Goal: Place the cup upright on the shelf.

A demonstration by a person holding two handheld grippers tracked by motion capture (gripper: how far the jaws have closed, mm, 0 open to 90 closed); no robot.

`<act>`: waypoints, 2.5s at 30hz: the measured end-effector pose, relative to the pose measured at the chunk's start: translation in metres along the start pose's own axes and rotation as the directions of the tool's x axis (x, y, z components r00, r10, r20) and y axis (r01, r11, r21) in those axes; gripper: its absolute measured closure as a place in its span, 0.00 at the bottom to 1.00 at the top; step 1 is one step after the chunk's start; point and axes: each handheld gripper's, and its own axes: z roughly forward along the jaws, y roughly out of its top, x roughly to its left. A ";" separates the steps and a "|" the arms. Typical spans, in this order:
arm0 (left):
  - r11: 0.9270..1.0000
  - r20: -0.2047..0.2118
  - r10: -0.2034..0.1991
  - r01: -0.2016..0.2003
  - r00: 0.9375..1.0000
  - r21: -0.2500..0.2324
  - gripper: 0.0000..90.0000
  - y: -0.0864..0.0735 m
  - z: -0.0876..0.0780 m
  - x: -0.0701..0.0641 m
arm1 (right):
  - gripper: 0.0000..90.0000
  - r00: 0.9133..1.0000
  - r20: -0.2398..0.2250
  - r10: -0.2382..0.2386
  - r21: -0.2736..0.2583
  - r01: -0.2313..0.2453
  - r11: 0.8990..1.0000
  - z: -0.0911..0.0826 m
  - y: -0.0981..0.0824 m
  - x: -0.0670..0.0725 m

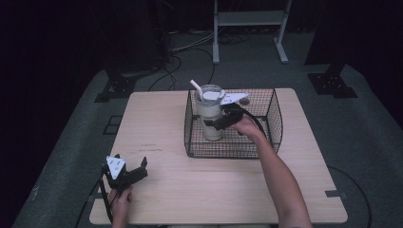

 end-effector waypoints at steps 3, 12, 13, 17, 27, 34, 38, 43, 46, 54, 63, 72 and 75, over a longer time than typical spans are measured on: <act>1.000 -0.001 0.003 -0.003 1.000 0.001 0.00 0.000 0.000 0.000 | 0.09 1.000 0.001 -0.019 0.002 0.019 1.000 -0.001 0.000 0.001; 1.000 0.003 0.006 -0.006 1.000 0.002 0.00 0.000 0.000 0.000 | 0.09 1.000 0.006 -0.008 0.001 0.008 1.000 -0.003 -0.003 0.002; 1.000 0.004 0.007 -0.007 1.000 0.003 0.00 0.000 0.000 0.000 | 0.09 1.000 0.006 -0.015 0.003 0.015 1.000 -0.005 -0.003 0.002; 1.000 0.004 0.006 -0.006 1.000 0.002 0.00 0.000 0.000 0.000 | 0.09 1.000 0.002 -0.018 0.012 0.018 1.000 -0.008 -0.005 0.002; 1.000 0.004 0.007 -0.007 1.000 0.005 0.00 0.000 0.000 -0.001 | 0.09 1.000 0.006 -0.014 0.004 0.014 1.000 -0.016 -0.009 0.001; 1.000 0.005 0.007 -0.007 1.000 0.005 0.00 0.000 0.000 -0.001 | 0.09 1.000 0.003 -0.026 0.014 0.026 1.000 -0.019 -0.009 0.000; 1.000 0.006 0.009 -0.009 1.000 0.006 0.00 0.000 0.000 -0.001 | 0.09 1.000 0.006 -0.027 0.017 0.027 0.999 -0.023 -0.009 0.000; 1.000 0.002 0.008 -0.008 1.000 0.005 0.00 0.000 0.000 -0.001 | 0.09 0.999 0.008 -0.032 0.022 0.032 0.999 -0.025 -0.009 0.001; 1.000 0.004 0.008 -0.008 1.000 0.006 0.00 0.000 0.000 -0.001 | 0.09 0.999 0.011 -0.040 0.023 0.040 0.999 -0.025 -0.008 0.001; 1.000 0.003 0.008 -0.008 1.000 0.005 0.00 0.000 0.000 -0.001 | 0.09 0.998 0.024 -0.052 0.036 0.051 0.998 -0.030 -0.007 0.003; 1.000 0.002 0.009 -0.009 1.000 0.006 0.00 0.000 0.000 -0.002 | 0.09 0.998 0.038 -0.047 0.022 0.046 0.999 -0.042 -0.004 0.005; 1.000 0.001 0.011 -0.011 1.000 0.006 0.00 0.000 0.001 -0.002 | 0.09 0.997 0.056 -0.044 0.012 0.043 0.999 -0.053 -0.004 0.004; 1.000 0.001 0.012 -0.012 1.000 0.006 0.00 0.000 0.001 -0.002 | 0.09 0.997 0.061 -0.041 0.015 0.040 0.999 -0.056 -0.004 0.004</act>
